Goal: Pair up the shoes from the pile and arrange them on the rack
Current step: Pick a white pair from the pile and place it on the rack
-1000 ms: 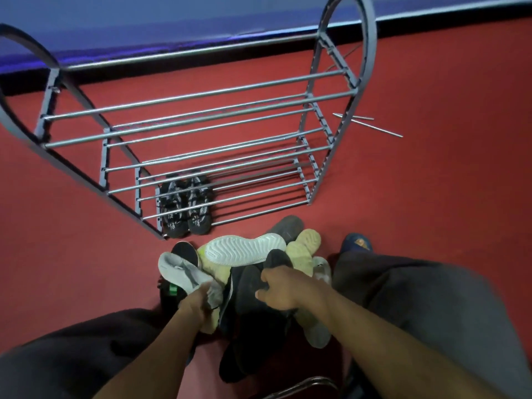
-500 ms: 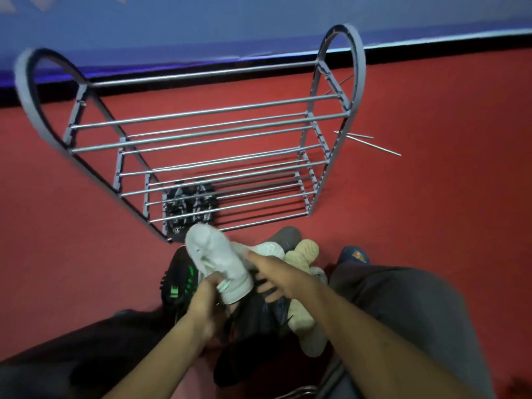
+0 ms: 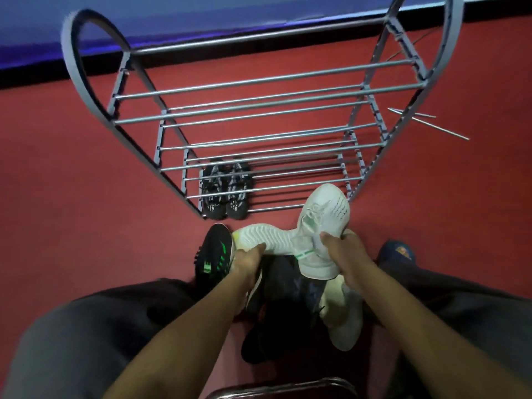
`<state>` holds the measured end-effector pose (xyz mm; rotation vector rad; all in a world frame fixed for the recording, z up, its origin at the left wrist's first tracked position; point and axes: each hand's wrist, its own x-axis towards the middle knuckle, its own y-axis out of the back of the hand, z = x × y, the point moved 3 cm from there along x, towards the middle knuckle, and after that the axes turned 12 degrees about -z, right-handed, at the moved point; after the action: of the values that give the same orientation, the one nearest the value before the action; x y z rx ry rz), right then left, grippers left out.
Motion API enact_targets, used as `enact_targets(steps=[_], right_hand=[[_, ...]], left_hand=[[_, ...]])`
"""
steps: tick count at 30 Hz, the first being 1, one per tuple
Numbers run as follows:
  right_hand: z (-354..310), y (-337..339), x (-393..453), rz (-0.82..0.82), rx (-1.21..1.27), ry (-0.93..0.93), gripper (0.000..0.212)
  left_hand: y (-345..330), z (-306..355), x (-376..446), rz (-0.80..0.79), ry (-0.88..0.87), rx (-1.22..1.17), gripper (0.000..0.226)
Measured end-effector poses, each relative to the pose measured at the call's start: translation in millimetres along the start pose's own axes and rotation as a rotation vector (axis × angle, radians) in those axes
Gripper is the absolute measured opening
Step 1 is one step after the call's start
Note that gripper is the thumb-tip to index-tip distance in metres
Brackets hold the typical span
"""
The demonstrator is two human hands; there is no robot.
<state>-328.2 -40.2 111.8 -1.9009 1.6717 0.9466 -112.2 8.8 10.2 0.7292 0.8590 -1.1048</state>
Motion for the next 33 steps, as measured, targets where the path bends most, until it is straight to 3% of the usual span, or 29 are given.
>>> enact_targets(steps=[1, 4, 5, 7, 8, 9, 11, 14, 15, 16, 19, 21, 23, 24, 27, 30, 31, 33], right_hand=[[1, 2, 2, 0.004, -0.008, -0.002, 0.042], [-1, 7, 6, -0.004, -0.003, -0.010, 0.040], [-2, 8, 8, -0.011, -0.002, -0.010, 0.037], [-4, 10, 9, -0.036, -0.001, 0.007, 0.025], [-4, 12, 11, -0.050, 0.002, 0.016, 0.023], [-4, 12, 12, -0.057, 0.003, 0.024, 0.027], [-5, 13, 15, -0.069, -0.019, 0.017, 0.038], [-6, 20, 20, -0.040, -0.118, 0.014, 0.043], [-9, 23, 18, -0.009, -0.186, 0.029, 0.040], [-12, 27, 17, 0.035, -0.306, 0.052, 0.038], [-24, 35, 4, 0.198, -0.724, 0.104, 0.043], [-23, 37, 1, 0.224, -0.802, 0.096, 0.043], [-11, 35, 4, 0.169, -0.761, 0.052, 0.046], [-4, 31, 5, 0.119, -0.711, 0.038, 0.049], [12, 19, 0, -0.054, -0.466, 0.051, 0.045], [10, 5, -16, -0.289, -0.317, 0.102, 0.025], [9, 1, -19, -0.368, -0.299, 0.144, 0.024], [8, -9, -26, -0.513, -0.234, 0.210, 0.043]], left_hand=[[2, -2, 8, 0.037, 0.009, 0.037, 0.086], [-2, 6, 34, 0.021, -0.070, 0.149, 0.052], [-1, 2, 56, 0.010, -0.059, 0.176, 0.064], [6, -16, 109, 0.040, -0.058, 0.150, 0.125], [9, -23, 128, 0.086, -0.039, 0.145, 0.139], [12, -30, 145, 0.117, -0.034, 0.098, 0.137], [0, -6, 95, 0.073, -0.039, -0.057, 0.111], [-20, 37, 35, -0.075, -0.123, -0.183, 0.033], [-24, 48, 27, -0.073, -0.148, -0.174, 0.019], [-28, 60, 19, -0.045, -0.167, -0.161, 0.019], [-28, 96, -5, 0.056, -0.260, -0.049, 0.061], [-31, 117, -39, 0.001, -0.269, 0.038, 0.049], [-39, 134, -78, -0.150, -0.210, 0.069, 0.016], [-42, 138, -97, -0.243, -0.150, 0.069, 0.013], [-47, 139, -138, -0.515, -0.092, -0.016, 0.030], [-49, 124, -169, -0.717, -0.129, 0.011, 0.022], [-48, 117, -176, -0.748, -0.127, 0.044, 0.019], [-44, 106, -181, -0.666, -0.178, 0.209, 0.014]])
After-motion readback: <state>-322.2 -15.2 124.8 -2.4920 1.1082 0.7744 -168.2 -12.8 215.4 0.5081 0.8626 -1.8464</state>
